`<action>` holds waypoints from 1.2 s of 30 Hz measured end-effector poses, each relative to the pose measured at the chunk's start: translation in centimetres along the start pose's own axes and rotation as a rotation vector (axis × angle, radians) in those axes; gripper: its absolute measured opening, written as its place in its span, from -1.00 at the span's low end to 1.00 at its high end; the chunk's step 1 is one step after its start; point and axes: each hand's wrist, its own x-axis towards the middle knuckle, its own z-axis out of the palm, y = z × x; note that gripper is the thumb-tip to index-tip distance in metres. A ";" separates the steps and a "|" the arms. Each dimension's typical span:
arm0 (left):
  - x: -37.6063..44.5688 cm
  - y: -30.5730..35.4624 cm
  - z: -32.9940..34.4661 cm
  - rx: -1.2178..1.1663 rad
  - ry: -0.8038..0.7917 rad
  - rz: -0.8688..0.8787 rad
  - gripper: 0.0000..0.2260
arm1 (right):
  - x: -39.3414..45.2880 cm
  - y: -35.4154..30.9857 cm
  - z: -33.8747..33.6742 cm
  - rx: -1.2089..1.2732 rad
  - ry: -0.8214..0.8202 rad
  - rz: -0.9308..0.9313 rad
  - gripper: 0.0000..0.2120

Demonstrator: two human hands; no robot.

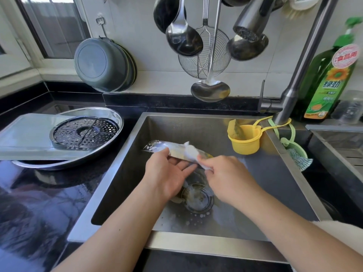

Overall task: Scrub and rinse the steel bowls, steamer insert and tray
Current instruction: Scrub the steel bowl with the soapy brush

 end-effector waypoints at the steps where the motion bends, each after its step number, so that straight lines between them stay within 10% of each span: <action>1: -0.1 -0.1 0.0 0.012 -0.008 -0.018 -0.48 | -0.1 -0.5 0.4 0.020 -0.014 -0.042 -0.54; 11: -1.0 -0.3 0.6 0.239 0.040 0.049 -0.32 | -0.8 0.5 -2.5 -0.142 -0.190 -0.010 -0.51; 17: -1.6 -1.0 1.4 0.503 -0.002 0.090 -0.24 | 1.0 -0.5 -1.6 -0.072 0.019 -0.142 -0.52; 22: -1.8 -0.8 1.3 0.442 0.018 0.029 -0.34 | -1.3 -0.4 -2.6 -0.168 -0.166 -0.067 -0.49; 36: -0.6 -0.2 0.2 0.051 0.080 -0.004 -0.68 | -0.4 0.0 -1.5 -0.146 -0.052 -0.057 -0.47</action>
